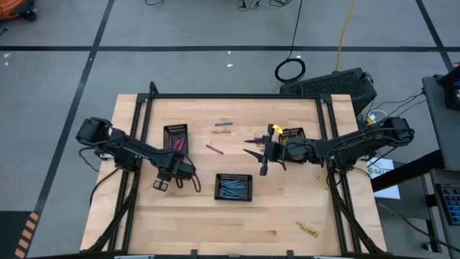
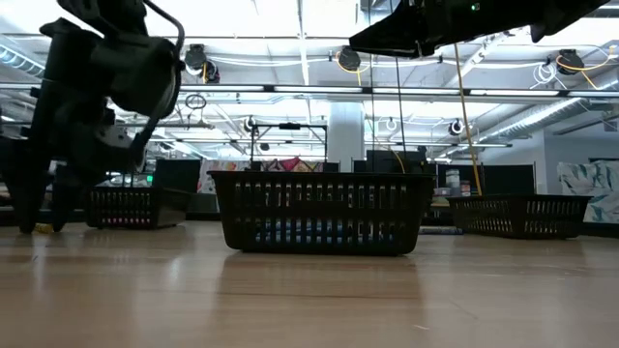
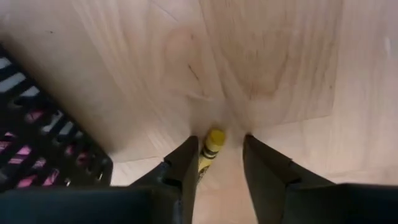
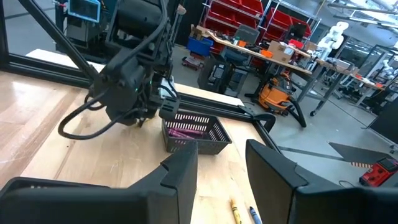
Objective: Sort crayons
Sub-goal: Put the yellow crayon into the right black basket
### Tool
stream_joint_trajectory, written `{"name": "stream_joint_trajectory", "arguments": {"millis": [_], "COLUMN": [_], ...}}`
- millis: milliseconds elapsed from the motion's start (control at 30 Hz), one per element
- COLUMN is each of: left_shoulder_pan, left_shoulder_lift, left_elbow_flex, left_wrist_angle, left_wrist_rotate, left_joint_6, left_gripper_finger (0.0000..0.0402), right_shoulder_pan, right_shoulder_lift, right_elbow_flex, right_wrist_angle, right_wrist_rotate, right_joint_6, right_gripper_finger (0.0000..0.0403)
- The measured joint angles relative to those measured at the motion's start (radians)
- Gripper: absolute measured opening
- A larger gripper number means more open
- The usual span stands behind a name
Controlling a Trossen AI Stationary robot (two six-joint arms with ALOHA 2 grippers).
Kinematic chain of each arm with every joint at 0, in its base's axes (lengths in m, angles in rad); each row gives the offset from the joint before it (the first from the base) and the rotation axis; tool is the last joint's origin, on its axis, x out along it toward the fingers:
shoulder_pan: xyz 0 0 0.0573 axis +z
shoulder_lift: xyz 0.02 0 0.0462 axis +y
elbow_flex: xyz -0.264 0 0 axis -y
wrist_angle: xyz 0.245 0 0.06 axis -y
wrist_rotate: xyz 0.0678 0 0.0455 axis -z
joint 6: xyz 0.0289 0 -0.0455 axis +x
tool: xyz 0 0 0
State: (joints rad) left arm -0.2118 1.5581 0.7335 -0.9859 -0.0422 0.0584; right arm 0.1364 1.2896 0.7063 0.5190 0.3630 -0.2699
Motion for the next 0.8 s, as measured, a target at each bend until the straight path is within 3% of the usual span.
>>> {"name": "stream_joint_trajectory", "arguments": {"millis": [300,567,700,800], "left_shoulder_pan": [0.013,-0.029,-0.040,-0.034], "left_shoulder_lift": [0.034,0.020,0.004,-0.009], "left_elbow_flex": [0.022,0.161,0.247,0.282], "left_wrist_angle": [-0.008,0.082,0.233,0.407], "left_wrist_rotate": [0.043,0.127,0.117,0.068], "left_joint_6": [-0.047,-0.181,-0.153,-0.091], "left_gripper_finger": [0.0010,0.0004,0.0004,0.0003], "right_shoulder_pan": [0.009,0.052,0.070,0.071], "right_shoulder_lift": [-0.015,-0.170,-0.228,-0.214], "right_elbow_flex": [0.000,0.000,0.000,-0.002], "right_wrist_angle": [-0.054,-0.330,-0.487,-0.596], "right_wrist_rotate": [0.000,0.000,-0.017,-0.106], "right_joint_6": [0.017,0.109,0.269,0.355], "right_gripper_finger": [0.0121,0.0121,0.0121,0.0121]}}
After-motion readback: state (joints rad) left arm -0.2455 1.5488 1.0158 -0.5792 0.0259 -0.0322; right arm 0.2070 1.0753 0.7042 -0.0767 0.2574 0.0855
